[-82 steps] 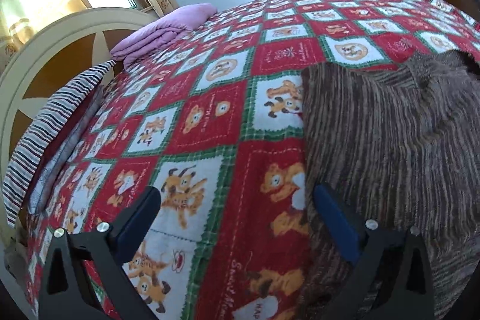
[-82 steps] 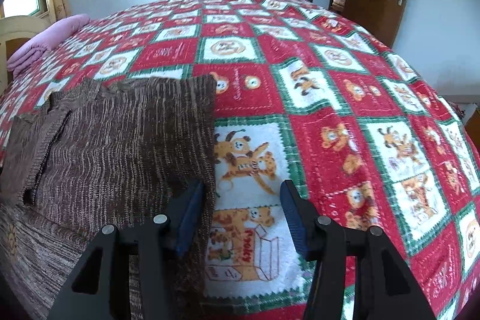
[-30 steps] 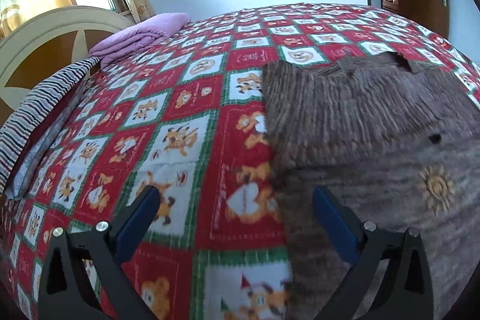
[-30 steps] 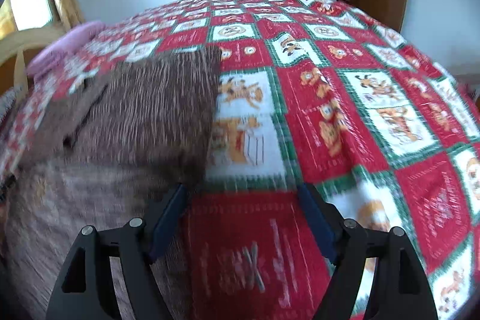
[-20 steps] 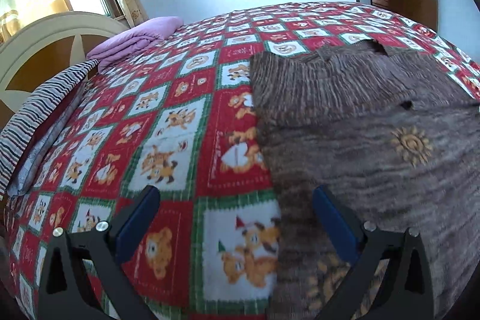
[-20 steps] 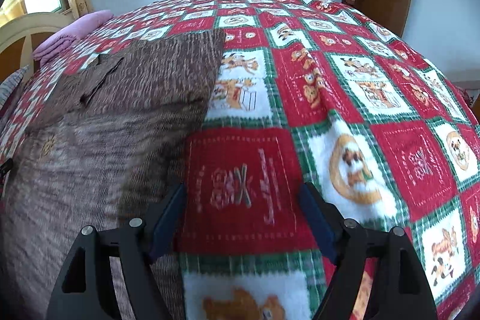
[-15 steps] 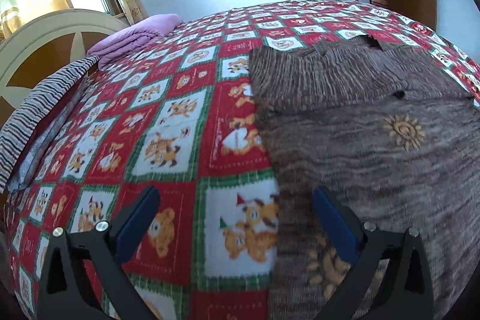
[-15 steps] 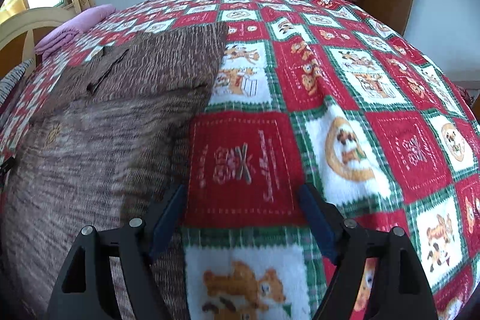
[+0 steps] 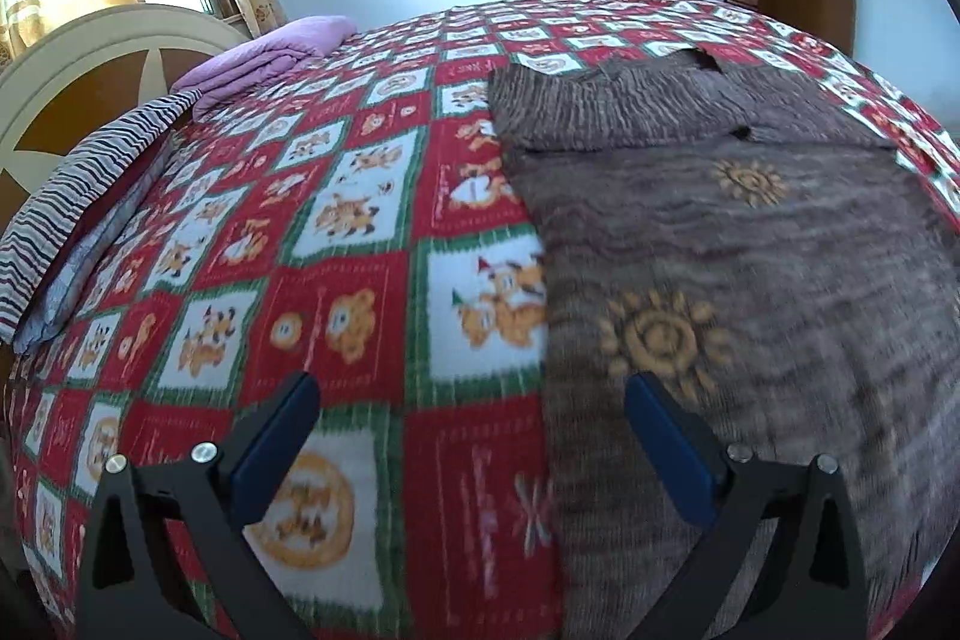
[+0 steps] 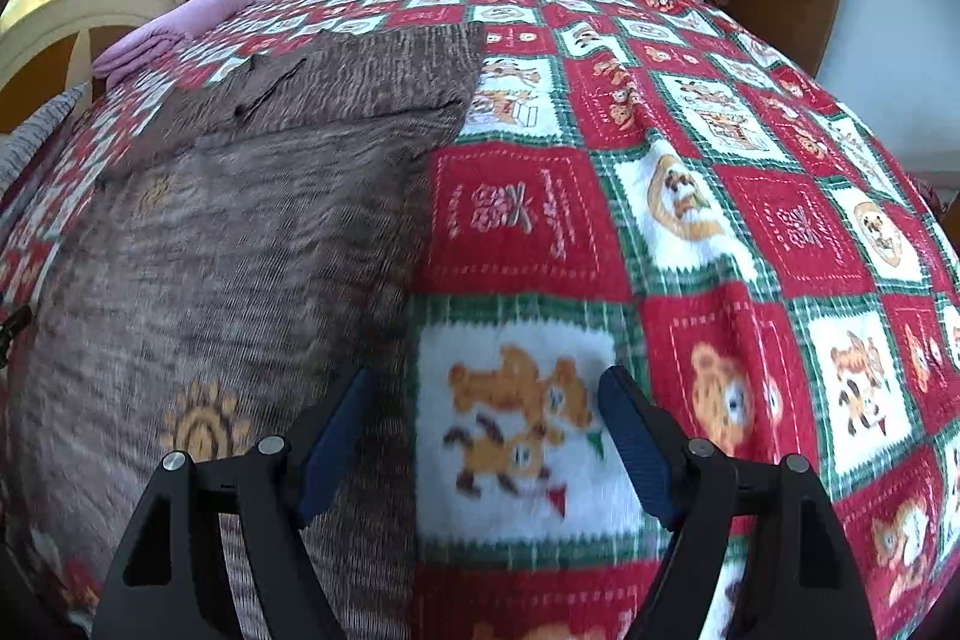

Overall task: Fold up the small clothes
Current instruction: 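Smooth the folded sweater with both tools and withdraw them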

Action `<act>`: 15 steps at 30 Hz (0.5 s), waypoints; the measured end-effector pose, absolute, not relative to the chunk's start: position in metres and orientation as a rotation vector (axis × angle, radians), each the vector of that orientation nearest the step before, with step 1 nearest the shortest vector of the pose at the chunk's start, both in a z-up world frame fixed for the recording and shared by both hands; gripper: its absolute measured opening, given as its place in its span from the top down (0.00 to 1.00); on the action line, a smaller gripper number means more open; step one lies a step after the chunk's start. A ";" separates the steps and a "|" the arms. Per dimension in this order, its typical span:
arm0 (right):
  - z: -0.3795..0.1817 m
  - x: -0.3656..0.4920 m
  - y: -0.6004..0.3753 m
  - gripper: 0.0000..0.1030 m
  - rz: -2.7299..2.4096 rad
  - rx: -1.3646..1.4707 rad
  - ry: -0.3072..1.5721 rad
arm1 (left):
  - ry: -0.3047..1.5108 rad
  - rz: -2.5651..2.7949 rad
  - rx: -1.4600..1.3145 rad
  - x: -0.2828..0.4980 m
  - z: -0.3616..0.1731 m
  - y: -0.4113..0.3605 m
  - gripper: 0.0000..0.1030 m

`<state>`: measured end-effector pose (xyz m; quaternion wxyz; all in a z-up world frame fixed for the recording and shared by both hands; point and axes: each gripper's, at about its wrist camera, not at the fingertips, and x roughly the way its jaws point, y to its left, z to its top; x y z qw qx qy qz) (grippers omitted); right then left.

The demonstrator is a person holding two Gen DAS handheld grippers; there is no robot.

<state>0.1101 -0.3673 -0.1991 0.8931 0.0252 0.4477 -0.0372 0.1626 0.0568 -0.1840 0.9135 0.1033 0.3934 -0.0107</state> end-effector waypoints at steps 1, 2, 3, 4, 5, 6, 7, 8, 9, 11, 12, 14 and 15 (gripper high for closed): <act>-0.199 0.107 -0.368 0.24 -0.075 0.062 0.928 | 0.814 -0.024 0.215 0.158 -0.184 0.058 0.00; -0.199 0.103 -0.369 0.24 -0.073 0.072 0.926 | 0.816 -0.028 0.216 0.154 -0.185 0.059 0.00; -0.199 0.102 -0.369 0.24 -0.072 0.076 0.924 | 0.819 -0.031 0.215 0.151 -0.185 0.061 0.00; -0.200 0.099 -0.370 0.24 -0.070 0.083 0.922 | 0.823 -0.033 0.217 0.145 -0.185 0.062 0.00; -0.200 0.096 -0.370 0.24 -0.069 0.087 0.920 | 0.825 -0.036 0.218 0.140 -0.184 0.063 0.00; -0.200 0.094 -0.370 0.24 -0.069 0.090 0.919 | 0.825 -0.040 0.219 0.136 -0.184 0.064 0.00; -0.200 0.091 -0.370 0.24 -0.067 0.095 0.919 | 0.824 -0.043 0.220 0.131 -0.183 0.065 0.00; -0.200 0.089 -0.370 0.24 -0.066 0.099 0.919 | 0.825 -0.045 0.223 0.127 -0.182 0.065 0.00; -0.200 0.087 -0.369 0.24 -0.062 0.104 0.920 | 0.830 -0.053 0.223 0.121 -0.182 0.065 0.00; -0.201 0.081 -0.366 0.19 -0.043 0.101 0.937 | 0.842 -0.074 0.212 0.111 -0.181 0.067 0.00; -0.203 0.078 -0.362 0.19 -0.041 0.080 0.950 | 0.849 -0.085 0.205 0.107 -0.181 0.067 0.01; -0.204 0.069 -0.351 0.18 -0.037 0.009 0.948 | 0.868 -0.113 0.190 0.096 -0.182 0.067 0.05; -0.205 0.064 -0.349 0.18 -0.031 0.001 0.948 | 0.882 -0.128 0.180 0.091 -0.184 0.067 0.08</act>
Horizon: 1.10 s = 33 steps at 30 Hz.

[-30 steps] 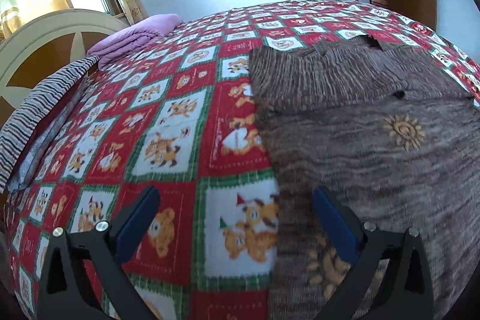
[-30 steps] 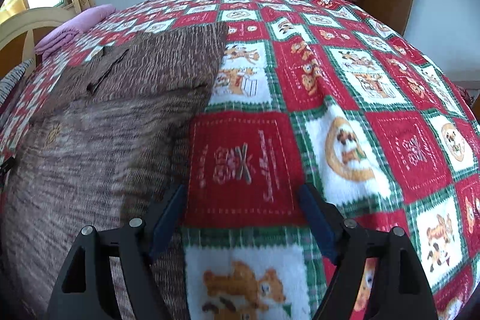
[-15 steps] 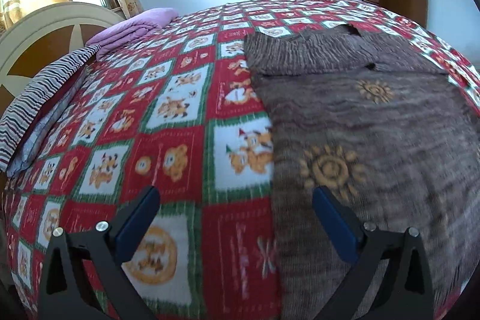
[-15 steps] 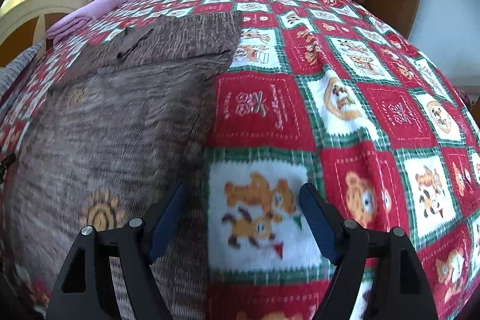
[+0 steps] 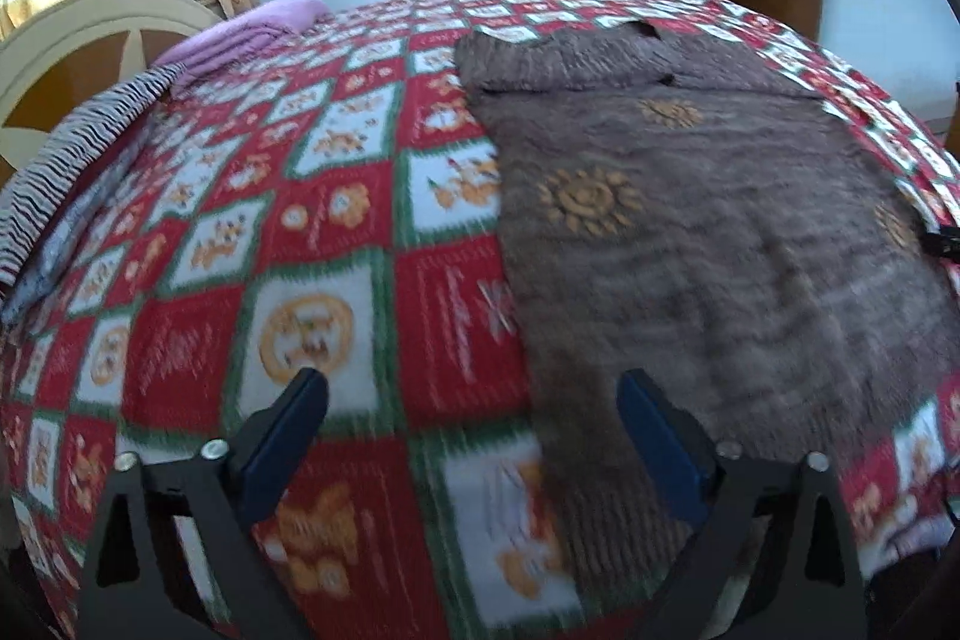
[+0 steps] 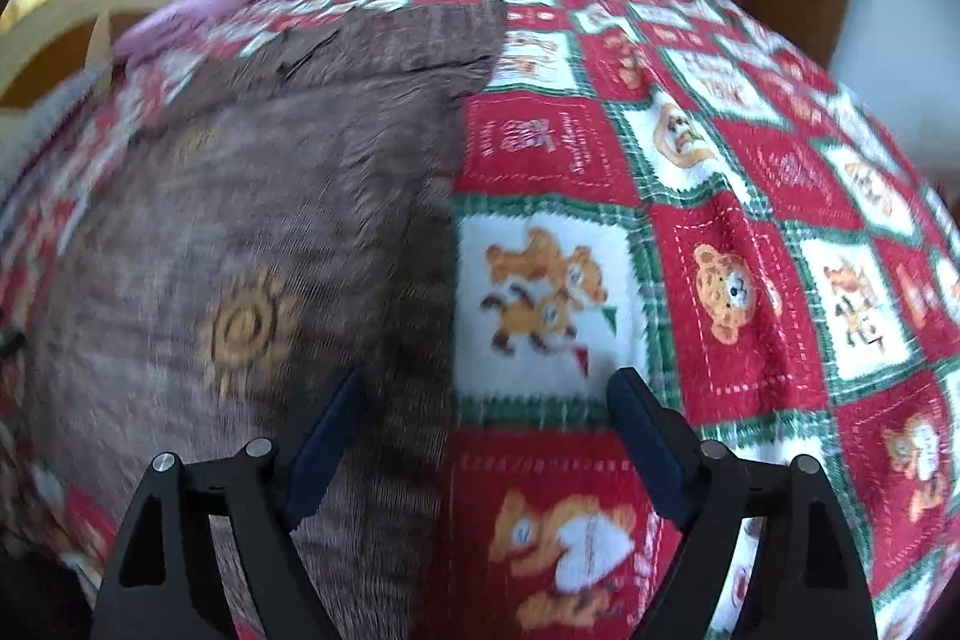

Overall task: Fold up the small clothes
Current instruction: 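Smooth the folded sweater with both tools and withdraw them, then close both tools on the ribbed hem of the brown sweater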

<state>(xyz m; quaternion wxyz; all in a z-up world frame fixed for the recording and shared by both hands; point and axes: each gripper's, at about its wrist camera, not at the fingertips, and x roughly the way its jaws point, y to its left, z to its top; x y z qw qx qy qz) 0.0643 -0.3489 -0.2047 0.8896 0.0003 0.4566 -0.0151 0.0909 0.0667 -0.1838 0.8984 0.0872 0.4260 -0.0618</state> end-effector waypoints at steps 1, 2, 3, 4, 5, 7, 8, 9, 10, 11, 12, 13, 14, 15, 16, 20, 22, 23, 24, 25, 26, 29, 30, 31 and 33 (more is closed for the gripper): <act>-0.205 0.058 -0.347 0.18 -0.024 0.006 0.951 | 0.899 -0.147 0.166 0.087 -0.186 0.066 0.10; -0.205 0.054 -0.347 0.18 -0.019 0.015 0.954 | 0.911 -0.160 0.154 0.084 -0.188 0.066 0.13; -0.205 0.051 -0.348 0.18 -0.017 0.020 0.957 | 0.926 -0.175 0.138 0.081 -0.190 0.066 0.18; -0.205 0.046 -0.348 0.18 -0.014 0.029 0.963 | 0.944 -0.193 0.121 0.077 -0.193 0.065 0.21; -0.205 0.043 -0.348 0.18 -0.012 0.035 0.968 | 0.960 -0.213 0.109 0.075 -0.195 0.063 0.27; -0.206 0.034 -0.347 0.18 -0.006 0.041 0.974 | 0.984 -0.237 0.088 0.071 -0.200 0.060 0.28; -0.208 0.027 -0.346 0.18 -0.001 0.046 0.976 | 0.987 -0.238 0.078 0.070 -0.201 0.060 0.29; -0.209 0.023 -0.345 0.18 0.001 0.049 0.976 | 0.982 -0.235 0.075 0.069 -0.201 0.059 0.29; -0.209 0.017 -0.344 0.18 0.001 0.053 0.976 | 0.977 -0.235 0.079 0.068 -0.201 0.058 0.30; -0.209 0.014 -0.343 0.18 0.003 0.058 0.980 | 0.979 -0.235 0.076 0.068 -0.201 0.057 0.31; -0.209 0.009 -0.342 0.18 0.023 0.074 0.984 | 0.982 -0.237 0.063 0.068 -0.201 0.058 0.34; -0.209 0.007 -0.341 0.18 0.036 0.083 0.988 | 0.984 -0.242 0.047 0.068 -0.201 0.059 0.36; -0.210 0.004 -0.339 0.18 0.045 0.084 0.996 | 0.982 -0.245 0.043 0.067 -0.202 0.058 0.40; -0.211 0.002 -0.336 0.19 0.046 0.076 0.997 | 0.977 -0.249 0.045 0.065 -0.201 0.057 0.45; -0.211 0.000 -0.334 0.19 0.047 0.068 0.994 | 0.973 -0.259 0.044 0.063 -0.201 0.057 0.49; -0.211 -0.004 -0.329 0.20 0.063 0.085 0.983 | 0.971 -0.309 0.041 0.057 -0.199 0.052 0.86; -0.210 -0.005 -0.329 0.27 0.066 0.085 0.980 | 0.970 -0.322 0.038 0.055 -0.198 0.051 0.90; -0.210 -0.006 -0.329 0.36 0.073 0.094 0.981 | 0.966 -0.325 0.037 0.055 -0.197 0.051 0.91; -0.210 -0.006 -0.329 0.38 0.075 0.097 0.982 | 0.963 -0.328 0.031 0.055 -0.196 0.052 0.91; -0.210 -0.007 -0.329 0.41 0.073 0.098 0.978 | 0.959 -0.329 0.018 0.055 -0.194 0.055 0.92; -0.209 -0.008 -0.330 0.45 0.076 0.103 0.977 | 0.955 -0.328 0.009 0.055 -0.193 0.057 0.92; -0.211 -0.009 -0.327 0.48 0.082 0.098 0.992 | 0.936 -0.322 -0.005 0.055 -0.187 0.062 0.92; -0.211 -0.010 -0.326 0.48 0.082 0.091 0.993 | 0.933 -0.319 -0.009 0.055 -0.186 0.064 0.92; -0.212 -0.011 -0.322 0.52 0.087 0.075 0.998 | 0.929 -0.318 -0.013 0.054 -0.185 0.066 0.92; -0.212 -0.012 -0.320 0.70 0.095 0.065 0.997 | 0.924 -0.319 -0.013 0.053 -0.185 0.067 0.92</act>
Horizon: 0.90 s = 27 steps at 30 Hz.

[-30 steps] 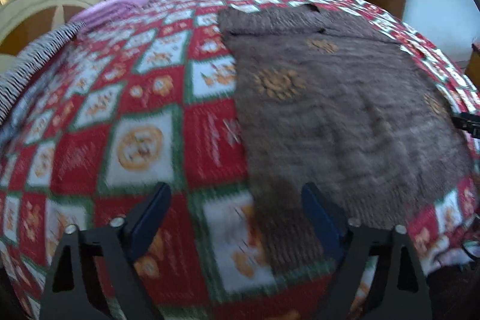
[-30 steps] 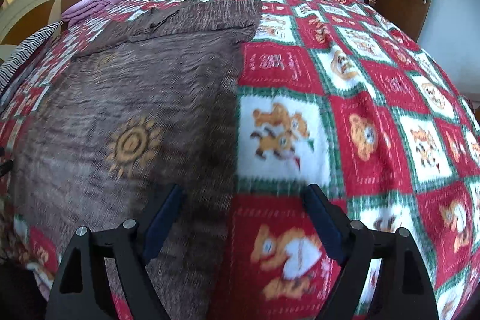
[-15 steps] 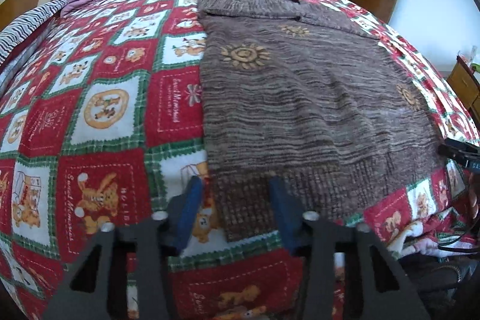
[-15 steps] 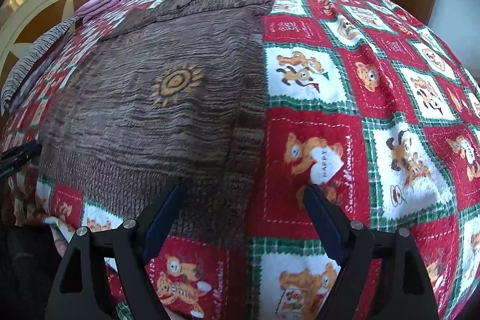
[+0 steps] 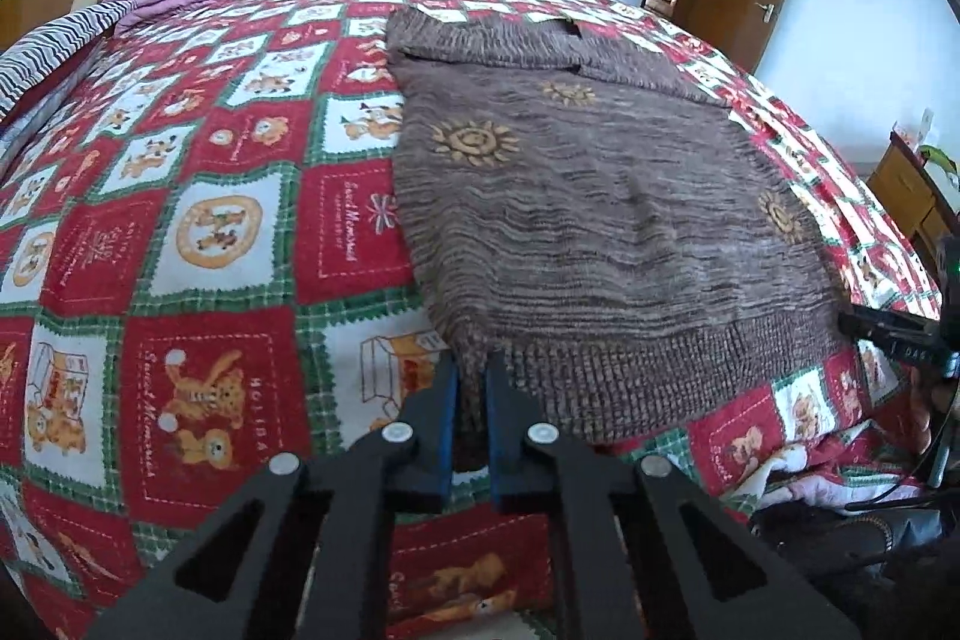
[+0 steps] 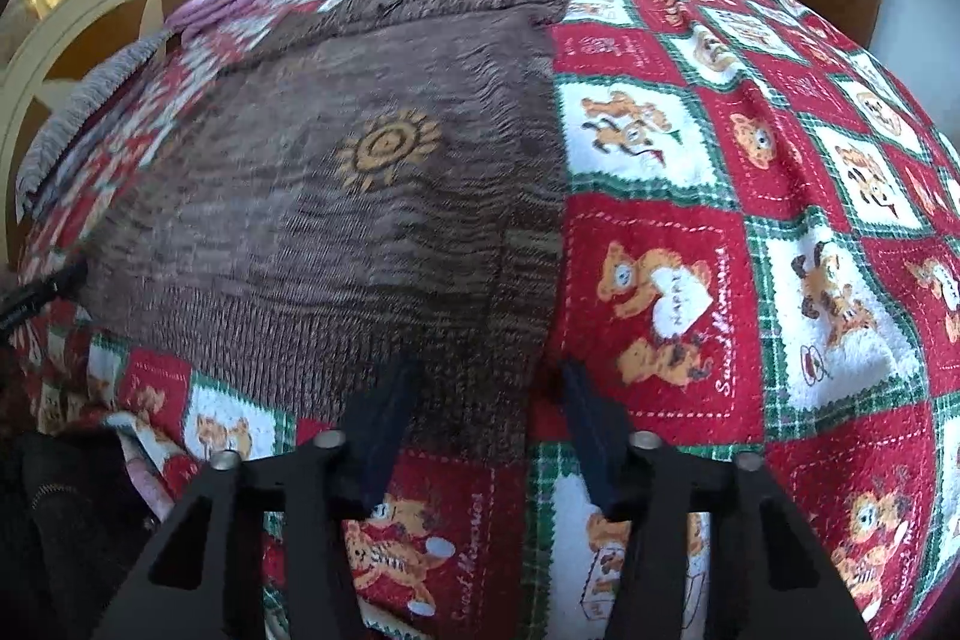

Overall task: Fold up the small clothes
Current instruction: 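Close both tools on the ribbed hem of the brown sweater, then lift the hem with both tools and carry it toward the collar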

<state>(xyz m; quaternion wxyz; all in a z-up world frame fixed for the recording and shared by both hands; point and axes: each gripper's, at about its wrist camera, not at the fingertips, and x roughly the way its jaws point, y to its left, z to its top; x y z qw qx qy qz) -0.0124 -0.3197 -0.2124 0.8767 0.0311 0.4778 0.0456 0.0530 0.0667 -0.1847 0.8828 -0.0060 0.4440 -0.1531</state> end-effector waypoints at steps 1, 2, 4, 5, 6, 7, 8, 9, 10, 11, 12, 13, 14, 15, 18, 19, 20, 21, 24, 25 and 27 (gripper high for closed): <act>-0.211 -0.013 -0.321 0.91 0.113 0.084 0.996 | 0.926 -0.317 -0.008 0.054 -0.186 0.066 0.92; -0.209 -0.014 -0.323 0.94 0.121 0.099 0.994 | 0.929 -0.315 -0.004 0.054 -0.187 0.065 0.92; -0.203 -0.018 -0.327 0.94 0.122 0.105 0.973 | 0.927 -0.312 0.007 0.053 -0.187 0.065 0.92; -0.196 -0.022 -0.330 0.94 0.127 0.117 0.951 | 0.917 -0.309 0.017 0.052 -0.184 0.065 0.92; -0.191 -0.025 -0.333 0.94 0.132 0.128 0.932 | 0.901 -0.308 0.026 0.050 -0.180 0.065 0.92; -0.183 -0.029 -0.336 0.94 0.133 0.135 0.908 | 0.891 -0.310 0.027 0.048 -0.176 0.067 0.92; -0.173 -0.036 -0.339 0.94 0.129 0.141 0.873 | 0.881 -0.313 0.026 0.046 -0.171 0.068 0.92; -0.166 -0.041 -0.342 0.94 0.130 0.150 0.849 | 0.868 -0.319 0.022 0.043 -0.166 0.069 0.92; -0.162 -0.044 -0.343 0.95 0.130 0.153 0.835 | 0.858 -0.323 0.019 0.041 -0.163 0.069 0.92; -0.156 -0.049 -0.344 0.95 0.129 0.151 0.816 | 0.853 -0.322 0.019 0.040 -0.160 0.070 0.93; -0.153 -0.052 -0.344 0.95 0.129 0.144 0.805 | 0.849 -0.324 0.014 0.038 -0.158 0.070 0.93; -0.153 -0.053 -0.343 0.95 0.126 0.138 0.803 | 0.843 -0.329 0.006 0.038 -0.156 0.070 0.93; -0.157 -0.051 -0.344 0.95 0.123 0.141 0.817 | 0.840 -0.330 0.006 0.039 -0.156 0.069 0.93; -0.162 -0.047 -0.346 0.95 0.115 0.153 0.832 | 0.842 -0.331 0.013 0.041 -0.158 0.069 0.93; -0.166 -0.045 -0.351 0.95 0.124 0.188 0.844 | 0.882 -0.324 -0.004 0.049 -0.167 0.070 0.93; -0.162 -0.046 -0.349 0.95 0.126 0.185 0.830 | 0.888 -0.318 -0.004 0.051 -0.168 0.072 0.93; -0.156 -0.047 -0.348 0.95 0.130 0.184 0.810 | 0.885 -0.318 -0.004 0.051 -0.166 0.072 0.93; -0.151 -0.046 -0.348 0.95 0.134 0.188 0.793 | 0.878 -0.322 -0.006 0.051 -0.163 0.073 0.93; -0.132 -0.043 -0.350 0.95 0.131 0.200 0.736 | 0.838 -0.330 -0.008 0.053 -0.148 0.075 0.93; -0.128 -0.042 -0.350 0.95 0.128 0.198 0.724 | 0.821 -0.334 -0.011 0.055 -0.141 0.075 0.93; -0.116 -0.037 -0.349 0.95 0.122 0.191 0.685 | 0.801 -0.336 -0.007 0.060 -0.134 0.074 0.93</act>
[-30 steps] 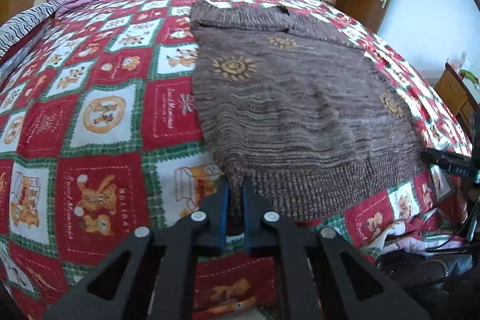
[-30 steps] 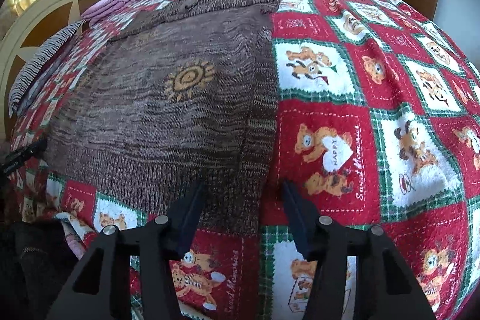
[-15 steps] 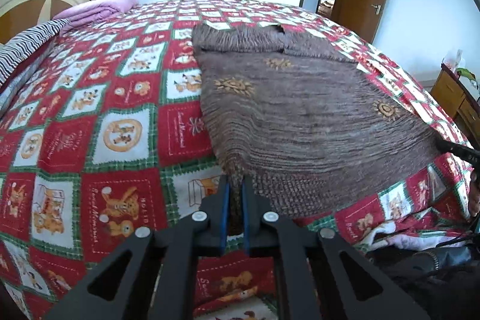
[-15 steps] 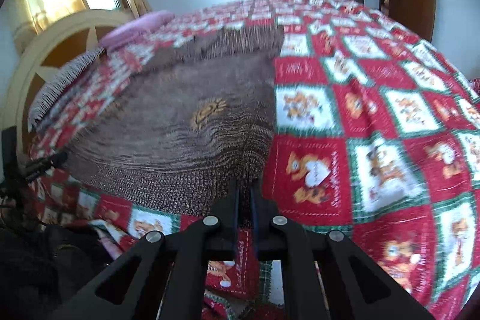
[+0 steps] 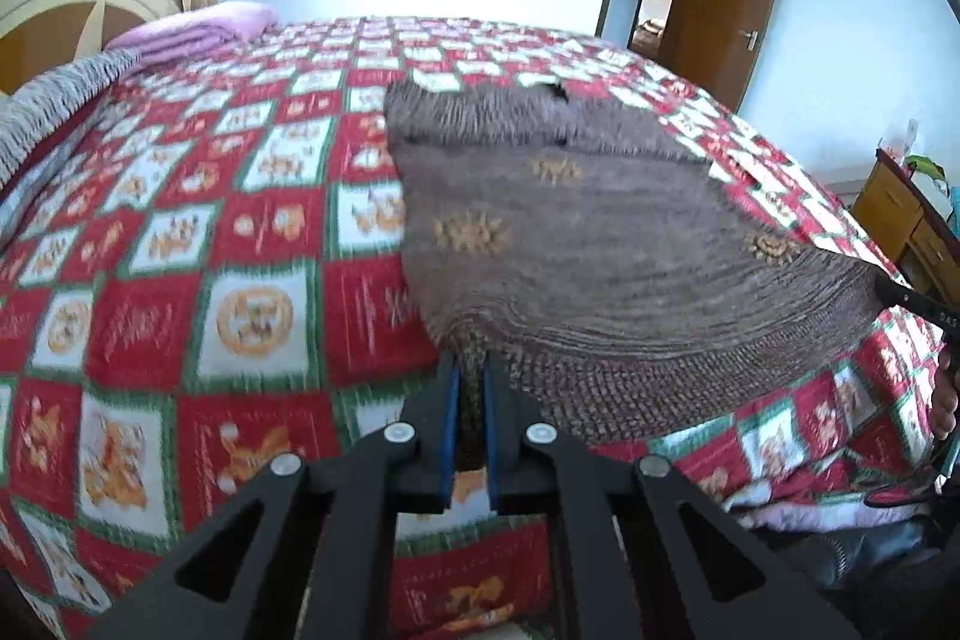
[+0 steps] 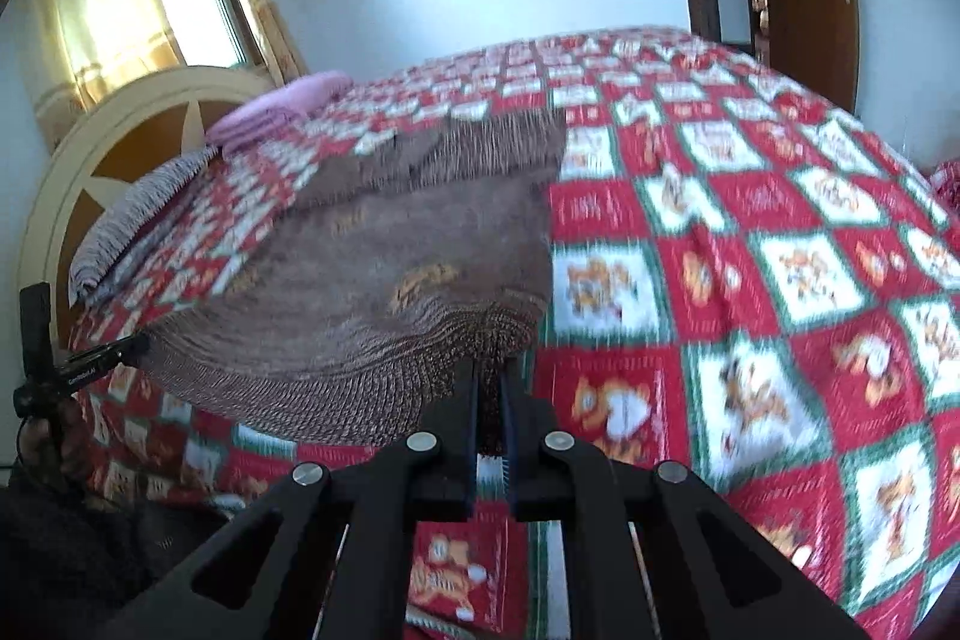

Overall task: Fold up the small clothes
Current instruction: 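Lift the hem with both tools and carry it toward the collar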

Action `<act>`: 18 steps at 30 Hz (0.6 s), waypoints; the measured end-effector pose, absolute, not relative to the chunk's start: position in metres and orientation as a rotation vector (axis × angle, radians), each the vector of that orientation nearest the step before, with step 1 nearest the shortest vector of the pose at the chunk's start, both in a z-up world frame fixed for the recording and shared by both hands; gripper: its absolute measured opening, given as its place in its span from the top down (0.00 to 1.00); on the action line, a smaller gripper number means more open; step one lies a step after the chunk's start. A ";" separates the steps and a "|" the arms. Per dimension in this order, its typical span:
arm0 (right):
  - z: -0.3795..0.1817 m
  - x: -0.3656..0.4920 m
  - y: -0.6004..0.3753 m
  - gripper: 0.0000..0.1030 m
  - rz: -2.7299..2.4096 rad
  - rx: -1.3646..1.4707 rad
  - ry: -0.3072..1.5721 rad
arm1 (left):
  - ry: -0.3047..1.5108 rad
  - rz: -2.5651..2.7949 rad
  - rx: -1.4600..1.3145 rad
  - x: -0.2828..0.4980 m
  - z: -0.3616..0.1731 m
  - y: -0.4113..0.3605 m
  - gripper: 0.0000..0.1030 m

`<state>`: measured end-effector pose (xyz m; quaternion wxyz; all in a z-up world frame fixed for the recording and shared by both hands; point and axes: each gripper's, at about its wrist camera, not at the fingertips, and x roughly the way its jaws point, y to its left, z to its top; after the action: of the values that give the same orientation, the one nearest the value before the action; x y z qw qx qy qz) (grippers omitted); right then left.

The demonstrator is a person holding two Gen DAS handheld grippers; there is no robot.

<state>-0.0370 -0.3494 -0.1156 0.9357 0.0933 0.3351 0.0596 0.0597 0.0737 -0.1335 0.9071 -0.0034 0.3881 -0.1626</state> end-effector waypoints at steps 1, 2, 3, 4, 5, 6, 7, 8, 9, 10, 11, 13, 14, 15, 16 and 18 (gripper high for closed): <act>-0.112 -0.035 -0.350 0.95 0.120 0.189 0.672 | 0.789 -0.335 -0.007 0.063 -0.129 0.073 0.93; -0.105 -0.032 -0.350 0.95 0.114 0.186 0.652 | 0.779 -0.335 -0.009 0.068 -0.124 0.073 0.93; -0.101 -0.028 -0.350 0.95 0.112 0.183 0.639 | 0.772 -0.333 -0.007 0.073 -0.121 0.073 0.93; -0.097 -0.025 -0.350 0.95 0.111 0.181 0.631 | 0.769 -0.329 -0.004 0.077 -0.119 0.073 0.93; -0.092 -0.021 -0.350 0.95 0.111 0.177 0.620 | 0.764 -0.324 -0.002 0.082 -0.115 0.073 0.93; -0.088 -0.016 -0.349 0.95 0.110 0.171 0.610 | 0.753 -0.320 0.003 0.086 -0.112 0.073 0.93; -0.084 -0.012 -0.349 0.95 0.111 0.166 0.601 | 0.741 -0.312 0.010 0.090 -0.108 0.072 0.93; -0.080 -0.008 -0.349 0.95 0.113 0.159 0.594 | 0.734 -0.308 0.015 0.093 -0.105 0.072 0.93; -0.076 -0.004 -0.348 0.95 0.113 0.152 0.587 | 0.722 -0.306 0.016 0.097 -0.101 0.072 0.93; -0.073 -0.002 -0.347 0.95 0.114 0.147 0.580 | 0.710 -0.303 0.018 0.101 -0.097 0.071 0.93; -0.067 0.005 -0.345 0.95 0.115 0.138 0.569 | 0.701 -0.298 0.020 0.105 -0.093 0.071 0.93; -0.058 0.015 -0.345 0.95 0.112 0.126 0.551 | 0.679 -0.289 0.022 0.116 -0.086 0.070 0.93; -0.054 0.022 -0.344 0.95 0.112 0.124 0.543 | 0.671 -0.283 0.025 0.120 -0.083 0.070 0.93; -0.052 0.026 -0.344 0.95 0.112 0.122 0.538 | 0.663 -0.275 0.030 0.126 -0.080 0.068 0.93; -0.048 0.034 -0.344 0.95 0.109 0.119 0.531 | 0.655 -0.270 0.034 0.132 -0.077 0.068 0.93; -0.041 0.049 -0.345 0.95 0.106 0.111 0.524 | 0.647 -0.265 0.034 0.144 -0.072 0.065 0.93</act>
<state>0.0493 -0.3449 -0.0415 0.9630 0.0550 0.2587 0.0525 0.1442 0.0651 -0.0720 0.9394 0.0165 0.3167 -0.1299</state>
